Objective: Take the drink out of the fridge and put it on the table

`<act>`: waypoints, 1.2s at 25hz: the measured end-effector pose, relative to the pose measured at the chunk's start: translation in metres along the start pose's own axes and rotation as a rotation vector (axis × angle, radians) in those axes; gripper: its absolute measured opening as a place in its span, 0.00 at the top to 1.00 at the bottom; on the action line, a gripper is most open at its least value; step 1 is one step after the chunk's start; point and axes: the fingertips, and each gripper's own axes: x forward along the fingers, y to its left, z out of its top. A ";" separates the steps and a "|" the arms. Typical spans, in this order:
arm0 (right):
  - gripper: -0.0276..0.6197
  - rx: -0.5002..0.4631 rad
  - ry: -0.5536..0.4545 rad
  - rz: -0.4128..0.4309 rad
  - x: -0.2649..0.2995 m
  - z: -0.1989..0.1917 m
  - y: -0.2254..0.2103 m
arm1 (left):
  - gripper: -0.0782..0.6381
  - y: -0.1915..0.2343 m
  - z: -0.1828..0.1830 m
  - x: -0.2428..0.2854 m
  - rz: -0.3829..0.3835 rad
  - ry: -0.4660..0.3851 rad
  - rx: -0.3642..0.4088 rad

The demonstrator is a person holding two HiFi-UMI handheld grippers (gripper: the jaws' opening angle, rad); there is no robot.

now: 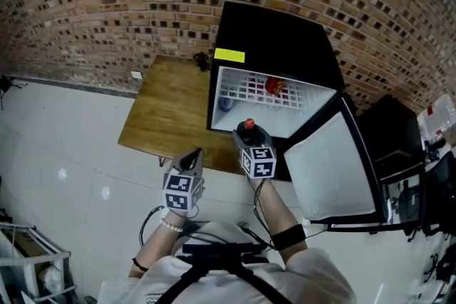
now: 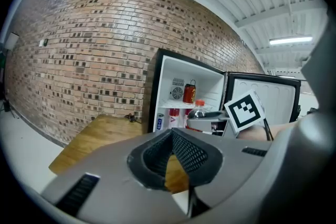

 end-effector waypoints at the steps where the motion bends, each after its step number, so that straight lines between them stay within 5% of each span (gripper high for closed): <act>1: 0.46 0.000 0.013 0.005 0.002 -0.009 0.005 | 0.89 0.002 -0.001 -0.002 0.003 0.001 -0.001; 10: 0.46 0.001 0.068 0.046 0.046 -0.069 0.056 | 0.89 0.031 -0.017 -0.018 0.022 0.038 0.005; 30: 0.46 -0.077 0.105 0.185 0.161 -0.099 0.154 | 0.89 0.098 -0.025 -0.018 0.053 0.048 0.031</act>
